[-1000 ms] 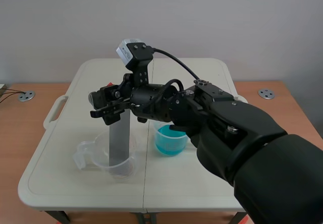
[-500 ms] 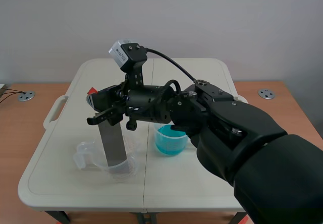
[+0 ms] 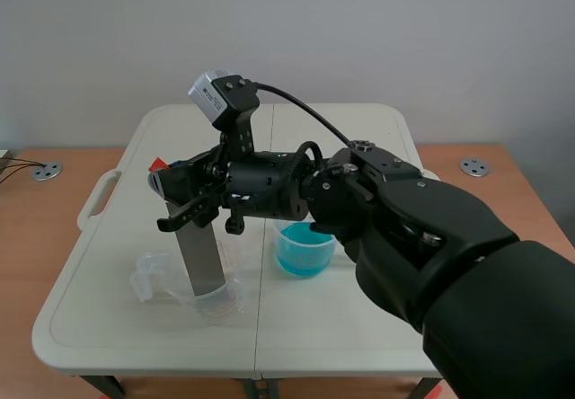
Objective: Hold the metal plate by the orange handle, dip it into the blue solution, take it out and point at it, then put the plate back in the beaker on the left.
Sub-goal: 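Lift the metal plate out of the left beaker, then move the plate over the blue solution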
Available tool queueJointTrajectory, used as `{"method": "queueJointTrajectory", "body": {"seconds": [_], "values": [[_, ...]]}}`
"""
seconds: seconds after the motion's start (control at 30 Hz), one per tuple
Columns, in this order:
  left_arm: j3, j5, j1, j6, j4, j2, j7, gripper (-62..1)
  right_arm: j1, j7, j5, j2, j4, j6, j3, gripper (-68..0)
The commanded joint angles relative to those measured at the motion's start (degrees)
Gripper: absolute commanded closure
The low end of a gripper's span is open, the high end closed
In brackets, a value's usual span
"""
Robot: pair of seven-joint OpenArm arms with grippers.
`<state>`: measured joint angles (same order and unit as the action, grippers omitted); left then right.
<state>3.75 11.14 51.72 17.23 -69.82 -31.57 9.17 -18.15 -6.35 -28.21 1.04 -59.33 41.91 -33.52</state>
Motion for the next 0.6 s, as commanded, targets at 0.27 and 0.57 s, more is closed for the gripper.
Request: {"method": "queueJointTrajectory", "body": {"seconds": [0.27, 0.57], "values": [[0.2, 0.1, 0.5, 2.8, 0.5, 0.1, 0.4, -3.0, 2.9, -0.2, 2.5, -1.7, -13.7, 0.8, -0.3, -1.3], [0.2, -0.3, 0.4, 6.8, 0.5, 0.1, 0.1, -3.0, 6.0, -1.3, 4.4, -3.0, -21.9, 0.8, -0.3, -1.3]]}}
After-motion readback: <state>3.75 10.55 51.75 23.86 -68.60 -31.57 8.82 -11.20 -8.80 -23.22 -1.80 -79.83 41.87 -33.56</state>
